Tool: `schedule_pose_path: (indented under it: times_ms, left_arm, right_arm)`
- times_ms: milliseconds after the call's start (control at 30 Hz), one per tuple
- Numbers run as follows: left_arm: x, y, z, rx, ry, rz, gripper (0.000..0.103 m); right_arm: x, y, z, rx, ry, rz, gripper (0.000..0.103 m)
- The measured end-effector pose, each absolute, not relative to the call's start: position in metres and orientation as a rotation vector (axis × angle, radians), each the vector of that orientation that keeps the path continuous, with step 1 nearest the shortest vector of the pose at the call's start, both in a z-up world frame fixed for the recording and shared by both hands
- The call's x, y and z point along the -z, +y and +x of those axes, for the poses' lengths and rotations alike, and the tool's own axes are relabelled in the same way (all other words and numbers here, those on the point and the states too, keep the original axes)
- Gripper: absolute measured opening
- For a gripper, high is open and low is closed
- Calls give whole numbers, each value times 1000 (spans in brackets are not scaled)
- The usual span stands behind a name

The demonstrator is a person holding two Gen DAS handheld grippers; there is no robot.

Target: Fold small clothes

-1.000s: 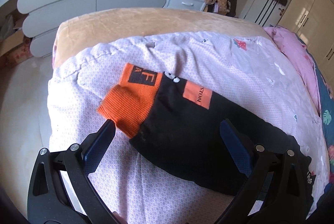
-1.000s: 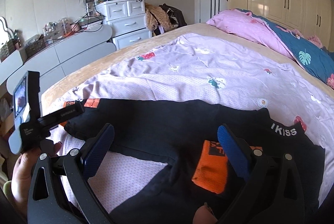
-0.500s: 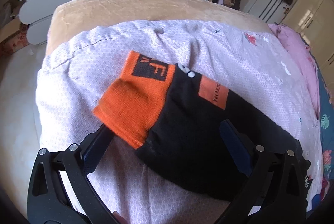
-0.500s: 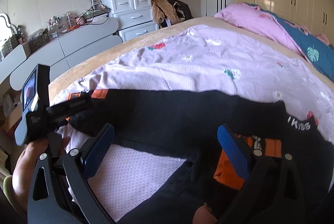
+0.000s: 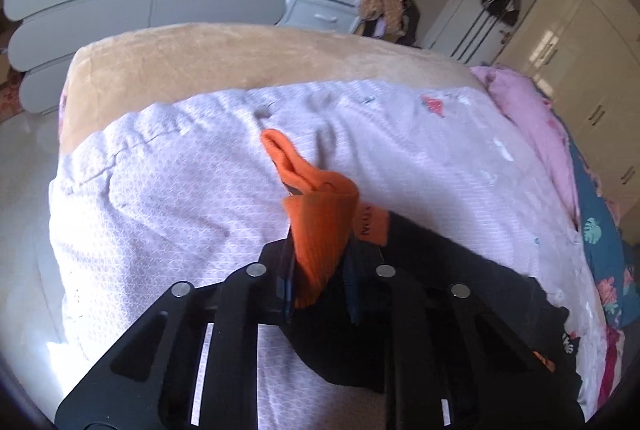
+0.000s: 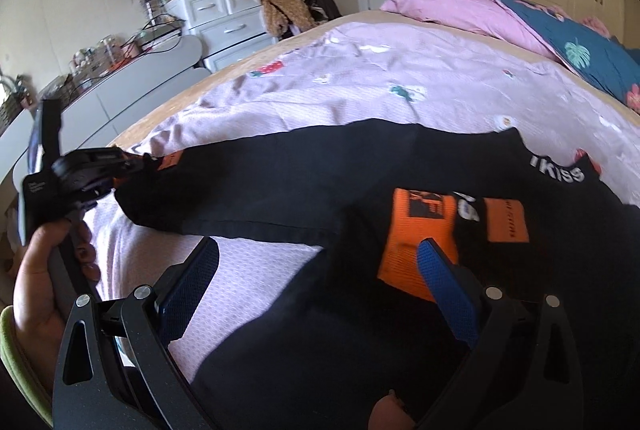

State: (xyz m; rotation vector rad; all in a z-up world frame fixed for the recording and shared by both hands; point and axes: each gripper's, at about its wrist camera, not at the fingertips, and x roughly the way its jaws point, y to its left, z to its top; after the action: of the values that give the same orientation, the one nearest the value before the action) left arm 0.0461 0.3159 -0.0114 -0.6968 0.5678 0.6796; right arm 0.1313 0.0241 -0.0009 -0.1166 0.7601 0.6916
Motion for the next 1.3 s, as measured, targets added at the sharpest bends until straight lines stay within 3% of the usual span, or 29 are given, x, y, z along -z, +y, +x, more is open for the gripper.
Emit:
schedule_pose_path:
  times_ms: [733,1300]
  left_arm:
    - [-57,244,49,-358,376,-579,6]
    - [-81,191,78,-261,418,-503,6]
  right_arm:
    - [-33,-48,135,-576,692,-18,99]
    - [-58,-120,133,-451,648,7,99]
